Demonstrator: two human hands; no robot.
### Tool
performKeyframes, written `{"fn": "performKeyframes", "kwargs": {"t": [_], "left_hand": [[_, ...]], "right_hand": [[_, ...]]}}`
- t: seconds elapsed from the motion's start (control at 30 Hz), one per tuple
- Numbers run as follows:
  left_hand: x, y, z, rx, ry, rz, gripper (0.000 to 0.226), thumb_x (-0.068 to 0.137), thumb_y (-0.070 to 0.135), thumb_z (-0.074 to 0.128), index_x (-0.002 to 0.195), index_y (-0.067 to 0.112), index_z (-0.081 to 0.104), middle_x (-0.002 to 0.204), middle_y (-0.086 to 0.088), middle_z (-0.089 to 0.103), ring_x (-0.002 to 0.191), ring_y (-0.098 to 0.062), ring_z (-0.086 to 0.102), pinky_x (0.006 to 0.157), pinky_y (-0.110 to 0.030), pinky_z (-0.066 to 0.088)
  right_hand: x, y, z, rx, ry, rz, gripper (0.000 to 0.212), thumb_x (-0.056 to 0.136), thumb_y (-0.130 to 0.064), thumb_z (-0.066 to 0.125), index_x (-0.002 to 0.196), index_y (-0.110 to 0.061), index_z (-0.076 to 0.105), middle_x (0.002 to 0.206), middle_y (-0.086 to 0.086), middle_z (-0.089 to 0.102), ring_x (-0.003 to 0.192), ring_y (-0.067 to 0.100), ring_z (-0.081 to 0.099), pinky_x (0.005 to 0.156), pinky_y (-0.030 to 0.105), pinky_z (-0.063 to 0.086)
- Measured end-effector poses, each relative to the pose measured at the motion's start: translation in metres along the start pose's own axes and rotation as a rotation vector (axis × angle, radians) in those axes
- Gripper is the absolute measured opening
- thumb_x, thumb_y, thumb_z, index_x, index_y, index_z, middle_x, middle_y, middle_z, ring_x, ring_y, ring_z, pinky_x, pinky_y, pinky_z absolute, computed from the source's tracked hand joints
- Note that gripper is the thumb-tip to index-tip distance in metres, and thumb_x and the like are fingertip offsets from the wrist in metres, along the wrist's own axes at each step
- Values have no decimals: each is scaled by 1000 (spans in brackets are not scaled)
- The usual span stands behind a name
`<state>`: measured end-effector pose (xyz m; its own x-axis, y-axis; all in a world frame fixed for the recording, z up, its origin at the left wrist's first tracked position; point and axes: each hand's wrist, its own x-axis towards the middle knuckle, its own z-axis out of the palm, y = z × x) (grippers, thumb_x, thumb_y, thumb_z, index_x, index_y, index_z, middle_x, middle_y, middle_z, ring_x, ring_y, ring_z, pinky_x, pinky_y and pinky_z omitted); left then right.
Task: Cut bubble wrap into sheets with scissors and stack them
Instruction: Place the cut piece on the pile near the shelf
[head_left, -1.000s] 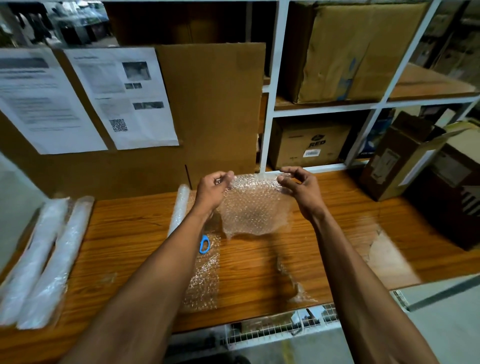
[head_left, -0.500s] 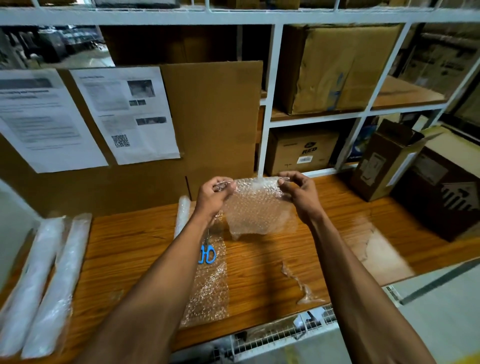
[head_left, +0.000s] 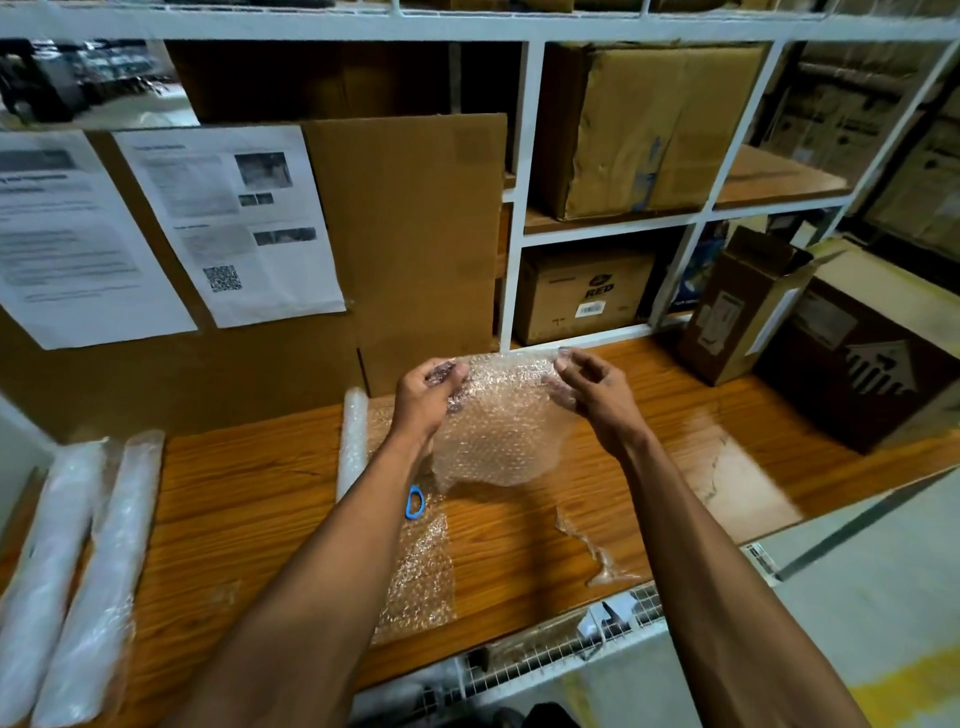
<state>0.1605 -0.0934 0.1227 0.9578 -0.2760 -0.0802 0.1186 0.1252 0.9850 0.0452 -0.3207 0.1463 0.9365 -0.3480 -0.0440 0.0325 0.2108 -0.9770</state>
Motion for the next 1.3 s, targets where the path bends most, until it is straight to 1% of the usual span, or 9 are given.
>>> {"fn": "performKeyframes", "kwargs": {"t": [0.13,0.27,0.33,0.47,0.67,0.8,1.1,1.2,1.3], "left_hand": [[8,4,17,32,22,0,21,96,20,72,116,13,70,100,1,77,89,-9,74,69,-29,60],[21,0,40,63,40,-16,16,99,21,68,114,15,70,103,-2,77,95,-11,74,69,-29,61],[32,-8,49,60,52,-51,33,96,31,72,123,13,69,116,-5,75,104,-15,72,82,-35,63],[49,-33,76,35,-69,-242,109,57,67,93,142,12,55,130,-11,70,118,-22,65,94,-46,56],[61,-61,151,149,-179,-362,113,60,48,98,151,8,43,147,-11,57,131,-27,56,110,-53,46],[81,-81,208,221,-142,-387,91,80,23,88,155,14,38,148,-8,56,125,-25,59,93,-43,52],[128,-119,294,114,-79,-353,85,87,3,77,158,23,35,146,-16,56,110,-28,70,94,-52,59],[145,-136,310,146,-24,-359,87,87,11,79,158,27,33,151,-6,51,87,-16,70,75,-37,63],[160,-160,319,316,73,-385,79,94,17,75,160,26,32,155,-10,46,65,-4,50,51,-21,48]], "right_hand": [[0,7,-29,-173,-219,204,41,96,-19,72,130,3,63,122,11,75,115,27,72,95,39,60],[16,20,-54,-175,-223,238,38,97,-20,74,118,11,64,109,15,73,102,29,71,88,38,60],[26,19,-66,-153,-201,246,28,97,-23,74,112,-1,67,93,7,69,84,21,69,77,37,62],[48,14,-101,-144,-161,202,13,102,-22,69,94,-17,60,70,-7,50,56,7,44,47,22,43],[86,12,-172,-84,-90,171,17,104,-15,63,89,-19,55,65,-10,44,48,4,34,36,18,27],[113,17,-220,-132,27,196,10,102,-18,67,98,-20,58,74,-6,50,53,5,44,41,20,28],[176,21,-306,-198,25,162,32,108,-22,58,140,-30,59,102,4,67,68,10,61,53,25,47],[199,32,-324,-233,77,235,41,105,-25,63,145,-28,51,112,9,69,77,19,63,59,32,52],[219,52,-343,-311,110,435,40,102,-31,69,135,-12,54,96,4,70,66,11,65,54,24,52]]}}
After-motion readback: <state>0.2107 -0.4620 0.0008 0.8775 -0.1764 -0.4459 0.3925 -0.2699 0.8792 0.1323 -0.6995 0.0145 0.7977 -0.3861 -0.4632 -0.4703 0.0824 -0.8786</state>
